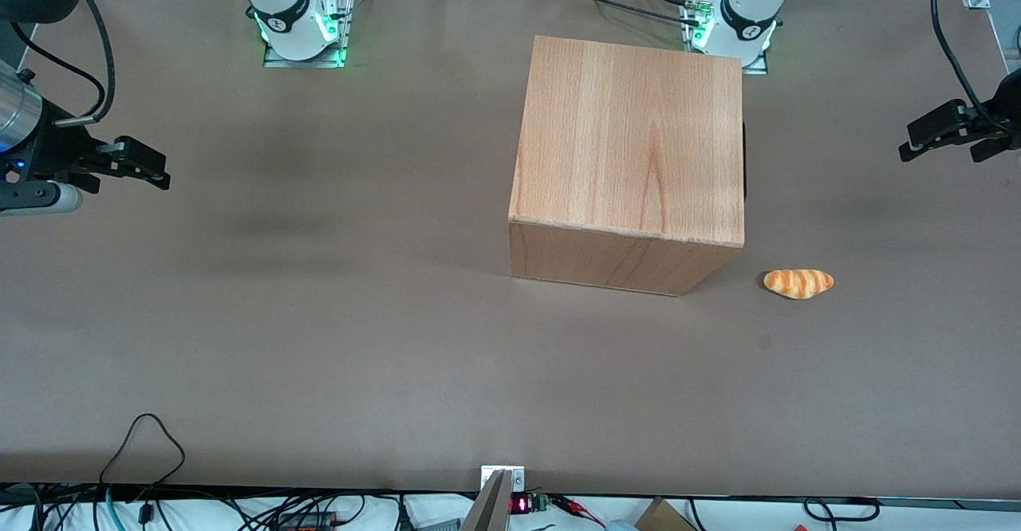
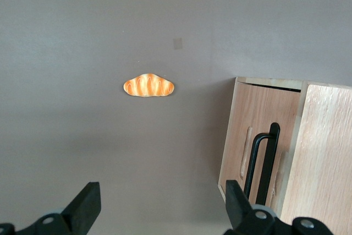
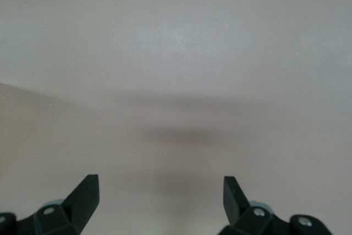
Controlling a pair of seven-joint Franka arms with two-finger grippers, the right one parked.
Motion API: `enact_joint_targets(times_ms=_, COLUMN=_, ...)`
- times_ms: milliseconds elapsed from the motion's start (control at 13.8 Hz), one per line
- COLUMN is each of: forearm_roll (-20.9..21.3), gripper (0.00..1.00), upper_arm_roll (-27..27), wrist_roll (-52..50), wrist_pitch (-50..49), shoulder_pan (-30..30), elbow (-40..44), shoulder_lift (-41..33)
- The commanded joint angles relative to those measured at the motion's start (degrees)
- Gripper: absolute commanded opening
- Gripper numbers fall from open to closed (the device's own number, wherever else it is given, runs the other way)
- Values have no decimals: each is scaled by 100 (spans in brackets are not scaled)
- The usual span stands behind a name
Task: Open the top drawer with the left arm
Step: 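Move the left gripper toward the black drawer handle on the wooden cabinet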
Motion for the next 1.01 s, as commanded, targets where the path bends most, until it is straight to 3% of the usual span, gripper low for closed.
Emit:
enact_joint_targets(times_ms=0, forearm_roll=110, gripper=100, upper_arm_roll=-30, wrist_roll=121, wrist_pitch=-71, shoulder_pan=9, elbow=130, shoulder_lift=9)
enact_joint_targets(times_ms=578, forearm_roll=216, gripper=100, upper_arm_roll=-354, wrist_roll=25, wrist_pitch=-106, shoulder_pan=-44, elbow=16, shoulder_lift=70)
enact_joint_targets(times_ms=940, forearm_roll=-311, gripper=100, upper_arm_roll=-364, wrist_roll=51, wrist_pitch=-150, shoulder_pan=-18, elbow=-229, shoulder_lift=237)
